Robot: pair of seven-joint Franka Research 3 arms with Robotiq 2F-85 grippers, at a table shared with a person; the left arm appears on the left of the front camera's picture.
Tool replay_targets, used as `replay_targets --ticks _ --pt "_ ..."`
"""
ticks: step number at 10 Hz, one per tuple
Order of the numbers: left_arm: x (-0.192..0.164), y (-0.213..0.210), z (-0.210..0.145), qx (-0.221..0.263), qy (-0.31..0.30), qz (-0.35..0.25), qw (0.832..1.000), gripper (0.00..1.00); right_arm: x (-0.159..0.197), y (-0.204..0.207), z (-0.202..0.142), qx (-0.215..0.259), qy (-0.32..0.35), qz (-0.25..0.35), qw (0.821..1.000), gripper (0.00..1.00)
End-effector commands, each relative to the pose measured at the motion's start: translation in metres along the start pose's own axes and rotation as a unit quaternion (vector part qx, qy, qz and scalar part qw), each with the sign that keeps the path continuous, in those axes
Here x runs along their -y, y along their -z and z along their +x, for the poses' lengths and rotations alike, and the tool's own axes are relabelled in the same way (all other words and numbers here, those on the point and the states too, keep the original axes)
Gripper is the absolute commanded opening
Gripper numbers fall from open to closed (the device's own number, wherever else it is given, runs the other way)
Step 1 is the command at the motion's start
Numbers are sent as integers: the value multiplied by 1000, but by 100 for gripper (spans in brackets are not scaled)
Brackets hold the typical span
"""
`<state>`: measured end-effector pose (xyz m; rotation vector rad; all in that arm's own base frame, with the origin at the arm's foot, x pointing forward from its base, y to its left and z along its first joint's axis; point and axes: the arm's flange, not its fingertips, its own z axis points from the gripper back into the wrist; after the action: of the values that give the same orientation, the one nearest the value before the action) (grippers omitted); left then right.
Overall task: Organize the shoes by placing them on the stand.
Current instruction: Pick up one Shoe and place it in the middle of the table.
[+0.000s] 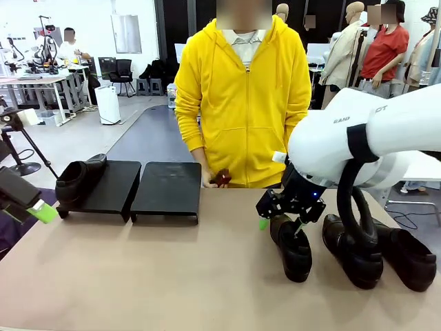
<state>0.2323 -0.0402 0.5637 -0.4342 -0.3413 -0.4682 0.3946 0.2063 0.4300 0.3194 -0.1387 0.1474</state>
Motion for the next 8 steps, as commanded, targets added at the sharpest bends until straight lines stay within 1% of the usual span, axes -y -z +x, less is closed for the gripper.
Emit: replay_targets --ticks 1,2,3,4,5,6,7,8 --pt "-2 0 -1 2 3 4 1000 100 6 -16 -6 -15 4 6 1000 100" --pt "-2 0 -1 2 3 4 1000 100 6 -16 -6 -15 4 6 1000 100" --pt "-2 0 -1 2 3 4 1000 100 3 -4 -1 -5 3 4 1000 100" --pt "-2 0 -1 2 3 4 1000 100 9 0 12 -17 30 -27 999 100" --pt "-2 0 -1 2 3 4 1000 100 14 11 25 -27 38 -41 998 100" --pt "-2 0 -1 2 3 4 1000 100 18 23 37 -35 25 -28 999 100" --pt "-2 0 -1 2 3 4 1000 100 23 36 46 -27 40 -33 998 100" --pt "-2 0 -1 2 3 4 1000 100 26 45 53 -26 41 -26 998 100"
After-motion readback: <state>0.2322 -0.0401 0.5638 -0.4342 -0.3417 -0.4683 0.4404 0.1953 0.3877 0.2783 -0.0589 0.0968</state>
